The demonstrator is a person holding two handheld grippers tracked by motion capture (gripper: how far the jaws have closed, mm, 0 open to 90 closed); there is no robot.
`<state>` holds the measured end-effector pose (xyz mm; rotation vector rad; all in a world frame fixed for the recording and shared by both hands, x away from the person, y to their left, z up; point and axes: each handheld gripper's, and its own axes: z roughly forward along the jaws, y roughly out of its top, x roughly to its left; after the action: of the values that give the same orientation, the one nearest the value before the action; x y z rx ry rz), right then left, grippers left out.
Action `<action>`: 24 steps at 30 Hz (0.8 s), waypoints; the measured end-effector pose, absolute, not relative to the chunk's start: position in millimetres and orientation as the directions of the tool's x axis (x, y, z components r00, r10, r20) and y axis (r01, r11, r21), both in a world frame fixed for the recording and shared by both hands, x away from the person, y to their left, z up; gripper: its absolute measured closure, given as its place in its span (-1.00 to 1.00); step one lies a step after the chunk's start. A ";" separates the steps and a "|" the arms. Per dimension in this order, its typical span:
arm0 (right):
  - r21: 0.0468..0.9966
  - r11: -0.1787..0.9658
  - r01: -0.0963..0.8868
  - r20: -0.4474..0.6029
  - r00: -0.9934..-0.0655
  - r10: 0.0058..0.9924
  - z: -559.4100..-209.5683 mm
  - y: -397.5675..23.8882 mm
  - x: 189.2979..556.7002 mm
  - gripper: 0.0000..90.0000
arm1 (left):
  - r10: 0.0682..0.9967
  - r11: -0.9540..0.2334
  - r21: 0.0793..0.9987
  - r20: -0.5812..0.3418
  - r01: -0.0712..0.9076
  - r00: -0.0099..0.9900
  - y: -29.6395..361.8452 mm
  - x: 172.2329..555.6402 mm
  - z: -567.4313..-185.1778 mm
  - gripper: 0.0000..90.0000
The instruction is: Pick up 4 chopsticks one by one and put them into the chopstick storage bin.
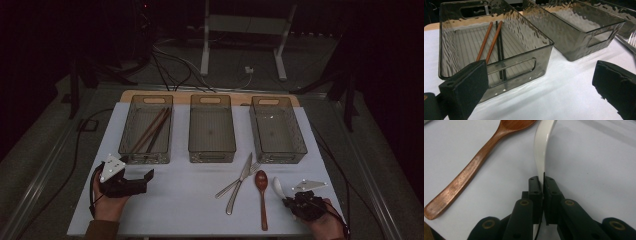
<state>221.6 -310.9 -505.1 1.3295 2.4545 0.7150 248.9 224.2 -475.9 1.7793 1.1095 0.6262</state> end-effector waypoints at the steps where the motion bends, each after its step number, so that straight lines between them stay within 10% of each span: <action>1: 0.535 0.458 0.709 0.004 -0.545 0.839 -505.1 -310.8 222.3 0.91 | 0.885 -0.169 0.893 -0.049 0.416 0.464 224.8 248.6 -475.7 -0.96; 24: 0.639 0.417 0.646 -0.026 -0.524 0.851 -467.6 -305.8 235.5 0.91 | 0.899 -0.145 0.896 -0.058 0.420 0.434 236.1 246.6 -477.4 -0.98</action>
<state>235.5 -305.8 -467.6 1.2879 2.3302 0.8230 246.6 236.1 -477.4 1.7487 1.1427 0.6397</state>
